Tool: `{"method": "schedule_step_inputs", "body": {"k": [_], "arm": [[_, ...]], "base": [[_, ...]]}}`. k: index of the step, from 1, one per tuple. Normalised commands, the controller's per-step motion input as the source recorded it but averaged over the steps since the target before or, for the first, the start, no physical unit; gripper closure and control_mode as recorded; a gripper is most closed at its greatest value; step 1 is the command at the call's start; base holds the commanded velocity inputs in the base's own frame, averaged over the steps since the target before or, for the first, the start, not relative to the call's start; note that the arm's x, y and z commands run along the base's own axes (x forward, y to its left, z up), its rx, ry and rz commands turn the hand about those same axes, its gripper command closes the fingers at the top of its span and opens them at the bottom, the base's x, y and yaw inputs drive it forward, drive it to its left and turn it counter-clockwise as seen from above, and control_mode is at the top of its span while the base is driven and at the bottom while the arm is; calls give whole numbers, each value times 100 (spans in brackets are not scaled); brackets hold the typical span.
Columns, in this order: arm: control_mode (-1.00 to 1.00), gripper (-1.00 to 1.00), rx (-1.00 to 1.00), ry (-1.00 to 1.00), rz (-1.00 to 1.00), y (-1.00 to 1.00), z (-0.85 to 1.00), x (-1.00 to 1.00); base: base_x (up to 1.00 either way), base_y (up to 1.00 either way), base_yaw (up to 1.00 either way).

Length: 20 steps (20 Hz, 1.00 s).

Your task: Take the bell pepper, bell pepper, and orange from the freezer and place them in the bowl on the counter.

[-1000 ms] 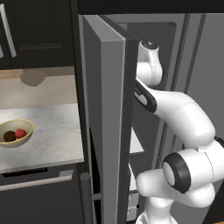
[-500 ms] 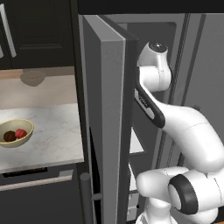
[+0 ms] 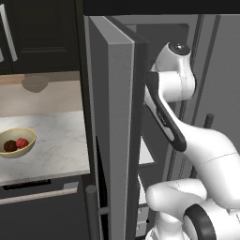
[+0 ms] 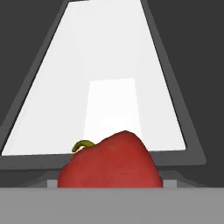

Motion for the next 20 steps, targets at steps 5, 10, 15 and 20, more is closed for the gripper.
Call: {"method": "schedule_step_inputs", "body": {"k": [5, 10, 15, 20], "arm": [[-100, 100, 0, -2, 0, 0, 18, -73], [-100, 100, 0, -4, 0, -4, 20, -96], [-100, 100, 0, 0, 0, -6, 29, -100], [-100, 100, 0, 0, 0, -15, 32, -98]], "base": [[0, 0, 0], [0, 0, 0], [0, 0, 0], [0, 0, 0]]}}
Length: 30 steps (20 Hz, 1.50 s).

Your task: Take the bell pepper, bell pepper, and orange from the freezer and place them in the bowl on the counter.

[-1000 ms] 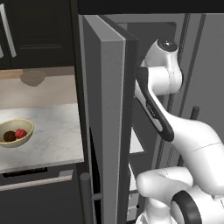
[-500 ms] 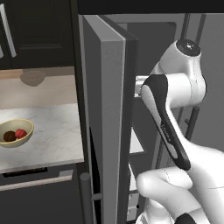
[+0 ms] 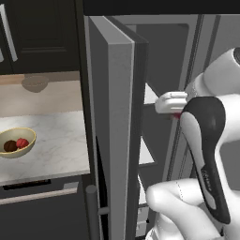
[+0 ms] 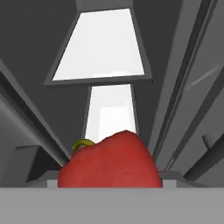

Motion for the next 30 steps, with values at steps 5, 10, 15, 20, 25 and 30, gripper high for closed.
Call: {"method": "schedule_step_inputs", "body": {"k": [5, 10, 15, 20, 25, 30], "arm": [[-100, 100, 0, 0, -1, -26, 37, -68], [-100, 100, 0, 0, -5, -40, 37, -42], [-100, 100, 0, 0, -7, -45, 28, -44], [-100, 100, 0, 1, -5, -35, 7, -45], [-100, 100, -1, 1, 1, 5, 0, -14], [-100, 100, -3, 3, 1, 26, 0, -7]], "base": [[0, 0, 0], [0, 0, 0], [0, 0, 0], [0, 0, 0], [0, 0, 0], [0, 0, 0]]}}
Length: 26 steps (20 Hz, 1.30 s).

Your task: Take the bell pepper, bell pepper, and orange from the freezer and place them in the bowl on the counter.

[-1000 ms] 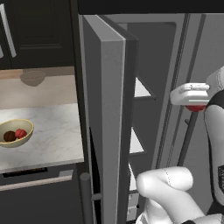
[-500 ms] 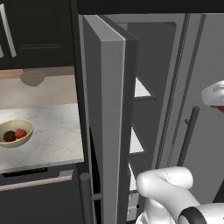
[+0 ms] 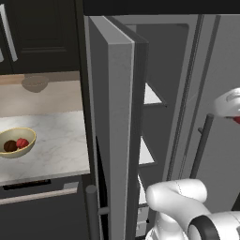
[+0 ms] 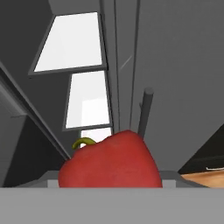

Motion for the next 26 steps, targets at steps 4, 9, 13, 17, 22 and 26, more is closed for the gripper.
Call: {"method": "schedule_step_inputs", "body": {"k": [4, 9, 13, 17, 22, 26], "arm": [[-100, 100, -2, 2, 1, 22, 0, -12], [-100, 100, 0, 2, 2, 7, 0, -12], [-100, 100, 0, 2, 0, 1, 0, -4], [-100, 100, 0, 0, 0, 0, -3, 0], [-100, 100, 0, 0, 0, 0, -13, 0], [-100, 100, 0, 0, 0, 1, -11, 0]], "base": [[0, 0, 0], [0, 0, 0], [0, 0, 0], [0, 0, 0], [0, 0, 0], [0, 0, 0]]}}
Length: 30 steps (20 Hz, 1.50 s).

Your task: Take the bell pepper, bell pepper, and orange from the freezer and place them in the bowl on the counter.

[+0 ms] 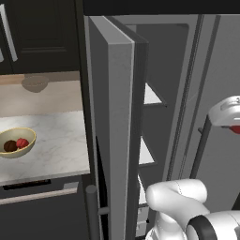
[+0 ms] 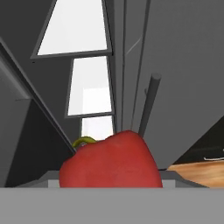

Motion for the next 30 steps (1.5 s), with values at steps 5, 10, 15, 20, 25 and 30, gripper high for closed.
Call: {"method": "schedule_step_inputs", "body": {"k": [5, 10, 15, 20, 25, 30], "arm": [[-100, 100, 0, 0, 0, 4, -16, 0], [100, 100, 0, 0, 1, 1, -12, -2], [100, 100, 0, 0, 0, 0, 0, 0], [100, 100, 0, 0, 0, 0, 0, 0], [100, 100, 0, 0, 0, 0, 0, 0], [100, 100, 0, 0, 0, 0, 0, 0]], "base": [[0, 0, 0], [-8, -1, 2], [-20, -50, 21], [-16, -79, 42], [-28, -86, 57], [-10, -28, 83]]}}
